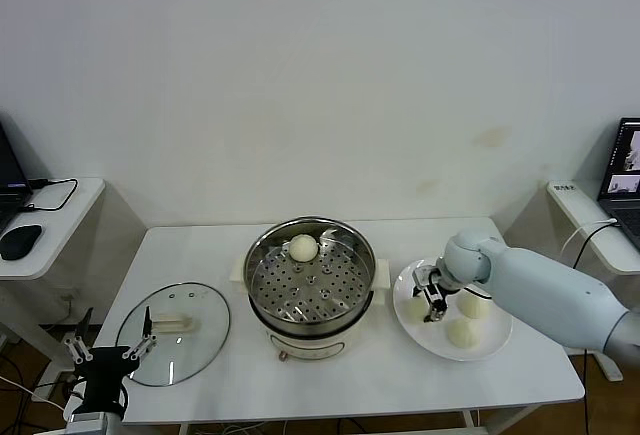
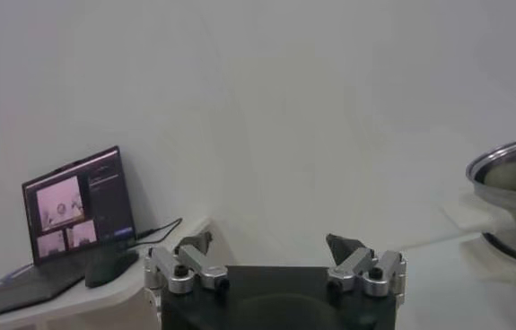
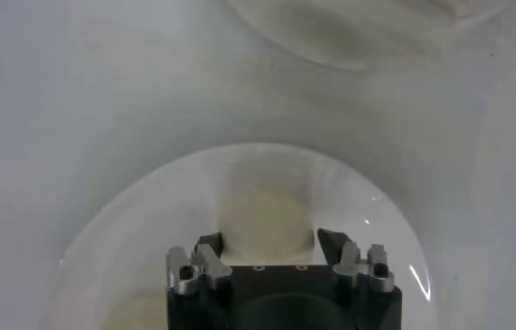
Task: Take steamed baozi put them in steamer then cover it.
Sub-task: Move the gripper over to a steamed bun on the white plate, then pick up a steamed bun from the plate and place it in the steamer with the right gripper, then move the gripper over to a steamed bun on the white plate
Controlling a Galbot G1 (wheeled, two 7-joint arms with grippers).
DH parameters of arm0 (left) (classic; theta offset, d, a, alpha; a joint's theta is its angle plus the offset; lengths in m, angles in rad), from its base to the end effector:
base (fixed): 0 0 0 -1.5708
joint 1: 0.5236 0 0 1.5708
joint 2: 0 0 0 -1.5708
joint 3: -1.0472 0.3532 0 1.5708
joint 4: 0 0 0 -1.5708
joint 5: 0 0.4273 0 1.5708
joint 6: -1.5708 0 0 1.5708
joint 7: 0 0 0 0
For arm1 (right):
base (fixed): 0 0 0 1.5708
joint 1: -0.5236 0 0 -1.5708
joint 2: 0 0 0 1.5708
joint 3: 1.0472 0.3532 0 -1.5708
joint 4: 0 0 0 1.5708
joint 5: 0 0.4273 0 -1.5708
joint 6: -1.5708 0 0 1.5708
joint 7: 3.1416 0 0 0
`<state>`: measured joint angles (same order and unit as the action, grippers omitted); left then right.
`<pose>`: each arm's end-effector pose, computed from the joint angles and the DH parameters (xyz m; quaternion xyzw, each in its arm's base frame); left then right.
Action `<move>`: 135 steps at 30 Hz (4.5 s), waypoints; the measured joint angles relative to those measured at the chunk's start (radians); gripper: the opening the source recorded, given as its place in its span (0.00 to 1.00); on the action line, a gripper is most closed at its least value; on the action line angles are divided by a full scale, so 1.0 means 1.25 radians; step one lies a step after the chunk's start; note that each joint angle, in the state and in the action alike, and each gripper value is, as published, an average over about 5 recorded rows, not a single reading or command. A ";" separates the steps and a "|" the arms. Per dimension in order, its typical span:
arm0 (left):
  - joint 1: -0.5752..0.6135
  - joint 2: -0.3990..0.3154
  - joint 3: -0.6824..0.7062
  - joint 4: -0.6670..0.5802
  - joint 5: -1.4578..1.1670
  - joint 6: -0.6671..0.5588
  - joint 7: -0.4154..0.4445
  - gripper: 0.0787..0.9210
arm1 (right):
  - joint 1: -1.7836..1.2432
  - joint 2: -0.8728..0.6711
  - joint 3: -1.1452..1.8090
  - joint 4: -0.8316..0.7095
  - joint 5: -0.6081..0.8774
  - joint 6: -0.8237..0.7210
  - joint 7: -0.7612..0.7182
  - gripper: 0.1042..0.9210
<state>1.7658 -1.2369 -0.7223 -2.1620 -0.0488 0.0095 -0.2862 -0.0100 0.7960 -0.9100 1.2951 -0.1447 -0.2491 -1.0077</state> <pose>0.2054 0.1039 -0.2935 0.1194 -0.9774 -0.1724 0.0269 0.5628 -0.0374 -0.2672 0.5307 -0.5024 0.5798 0.3603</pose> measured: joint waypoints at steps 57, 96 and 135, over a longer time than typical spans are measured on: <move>-0.042 0.019 -0.014 -0.023 -0.027 0.017 0.005 0.88 | 0.428 0.409 -0.283 0.001 0.547 -0.285 0.112 0.54; -0.044 0.022 0.014 -0.035 -0.016 0.022 0.009 0.88 | 0.504 0.018 -0.276 0.180 0.297 -0.089 -0.072 0.88; -0.011 -0.002 0.013 -0.033 0.019 0.020 0.007 0.88 | -0.097 -0.228 0.085 0.171 -0.032 0.030 -0.005 0.88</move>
<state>1.7519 -1.2391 -0.7065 -2.2036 -0.0247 0.0342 -0.2769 -0.1312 0.5115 -0.8035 1.5092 -0.1849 -0.2116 -1.0144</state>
